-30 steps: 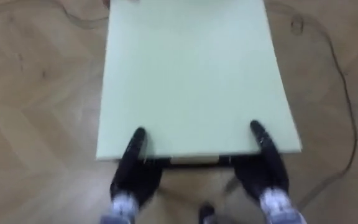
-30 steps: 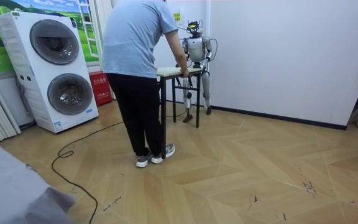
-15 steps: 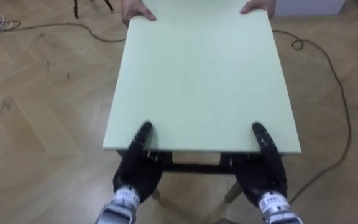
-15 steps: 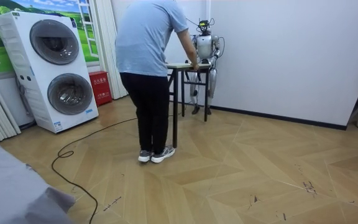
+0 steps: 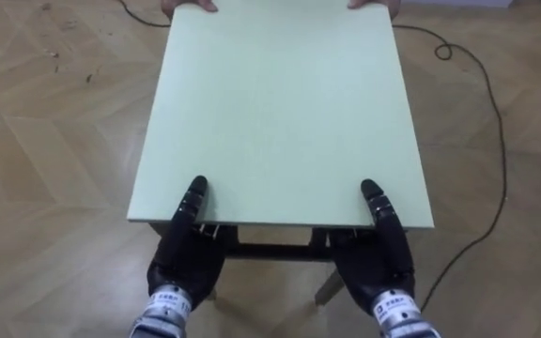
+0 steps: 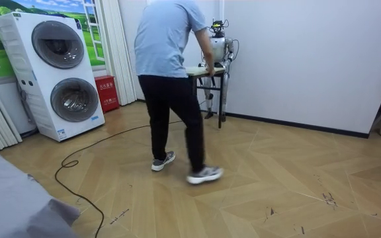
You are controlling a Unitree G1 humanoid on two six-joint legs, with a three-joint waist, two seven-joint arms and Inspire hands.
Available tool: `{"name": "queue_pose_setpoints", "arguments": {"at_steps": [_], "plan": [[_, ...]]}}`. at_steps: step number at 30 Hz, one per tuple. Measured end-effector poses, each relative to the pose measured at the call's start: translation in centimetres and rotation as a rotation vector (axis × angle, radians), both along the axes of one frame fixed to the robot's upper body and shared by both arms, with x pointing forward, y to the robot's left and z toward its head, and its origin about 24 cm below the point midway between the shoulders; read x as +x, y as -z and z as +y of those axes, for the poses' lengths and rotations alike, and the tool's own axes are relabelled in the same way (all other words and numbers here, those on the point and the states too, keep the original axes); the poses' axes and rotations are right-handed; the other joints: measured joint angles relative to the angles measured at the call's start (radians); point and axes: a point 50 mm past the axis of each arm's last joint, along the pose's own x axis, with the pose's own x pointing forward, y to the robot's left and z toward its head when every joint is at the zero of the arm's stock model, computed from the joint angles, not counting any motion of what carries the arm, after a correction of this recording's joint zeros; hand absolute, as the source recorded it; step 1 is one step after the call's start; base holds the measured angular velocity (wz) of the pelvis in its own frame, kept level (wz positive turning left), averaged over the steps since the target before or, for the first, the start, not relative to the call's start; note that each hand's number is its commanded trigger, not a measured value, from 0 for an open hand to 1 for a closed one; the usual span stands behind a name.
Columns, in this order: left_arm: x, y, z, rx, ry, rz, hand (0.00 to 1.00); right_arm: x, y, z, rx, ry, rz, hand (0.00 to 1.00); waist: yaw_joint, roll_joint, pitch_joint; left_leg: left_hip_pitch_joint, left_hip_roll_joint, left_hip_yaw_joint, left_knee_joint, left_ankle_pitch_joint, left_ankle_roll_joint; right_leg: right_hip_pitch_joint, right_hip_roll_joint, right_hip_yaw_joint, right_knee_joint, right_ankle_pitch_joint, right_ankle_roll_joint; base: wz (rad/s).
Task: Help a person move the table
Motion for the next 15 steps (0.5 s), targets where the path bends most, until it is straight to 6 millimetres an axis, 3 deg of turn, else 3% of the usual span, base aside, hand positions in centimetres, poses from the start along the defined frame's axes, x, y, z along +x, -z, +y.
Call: {"name": "queue_pose_setpoints", "arguments": {"at_steps": [4, 9, 10, 11, 12, 13, 15], "plan": [[-0.2, 0.1, 0.0, -0.006, 0.002, 0.009, 1.0, 0.0, 0.0, 0.0, -0.004, -0.001, 0.0, 1.0, -0.011, 0.002, 0.0014, -0.014, -0.004, -0.036, 0.02, 0.0, 0.0, 0.022, 0.001, -0.007, -0.03, 0.01, -0.001, 0.16], [-0.3, 0.2, -0.2, -0.011, 0.002, 0.013, 1.0, 0.0, 0.0, -0.2, -0.011, 0.001, 0.0, 1.0, -0.012, 0.025, 0.0073, -0.022, -0.005, -0.144, 0.013, 0.003, -0.004, 0.008, 0.007, -0.073, 0.017, 0.004, 0.001, 0.28], [-0.5, 0.3, -0.2, -0.012, 0.003, 0.017, 1.0, -0.1, 0.1, -0.2, -0.013, -0.006, 0.002, 1.0, -0.008, 0.033, 0.0109, -0.02, -0.005, -0.226, 0.014, 0.004, -0.007, -0.015, 0.02, -0.073, 0.034, -0.011, -0.016, 0.17], [-0.5, 0.3, -0.1, -0.016, -0.002, 0.017, 1.0, 0.0, 0.0, -0.2, -0.016, -0.012, -0.001, 1.0, -0.003, 0.035, 0.0118, -0.027, -0.009, -0.271, 0.016, 0.005, -0.009, -0.037, 0.045, -0.068, -0.029, 0.017, -0.04, 0.27], [-0.5, 0.3, -0.2, -0.021, -0.006, 0.018, 1.0, 0.1, 0.0, -0.3, -0.025, -0.012, -0.003, 1.0, -0.006, 0.045, 0.0119, -0.029, -0.005, -0.28, 0.019, 0.003, -0.014, -0.041, 0.049, -0.071, -0.037, 0.039, -0.052, 0.54], [-0.7, 0.4, -0.4, -0.032, -0.006, 0.027, 1.0, 0.1, 0.0, -0.6, -0.035, -0.011, -0.007, 1.0, -0.015, 0.054, 0.0098, -0.031, -0.003, -0.252, 0.011, 0.016, -0.036, -0.023, 0.045, -0.097, -0.028, 0.05, -0.056, 0.76], [-0.7, 0.4, -0.8, -0.044, 0.001, 0.028, 1.0, 0.2, -0.1, -1.0, -0.045, -0.013, -0.009, 1.0, -0.032, 0.059, 0.0082, -0.032, 0.015, -0.127, -0.006, 0.03, -0.041, -0.004, 0.044, -0.136, -0.029, 0.05, -0.056, 0.91]]}}
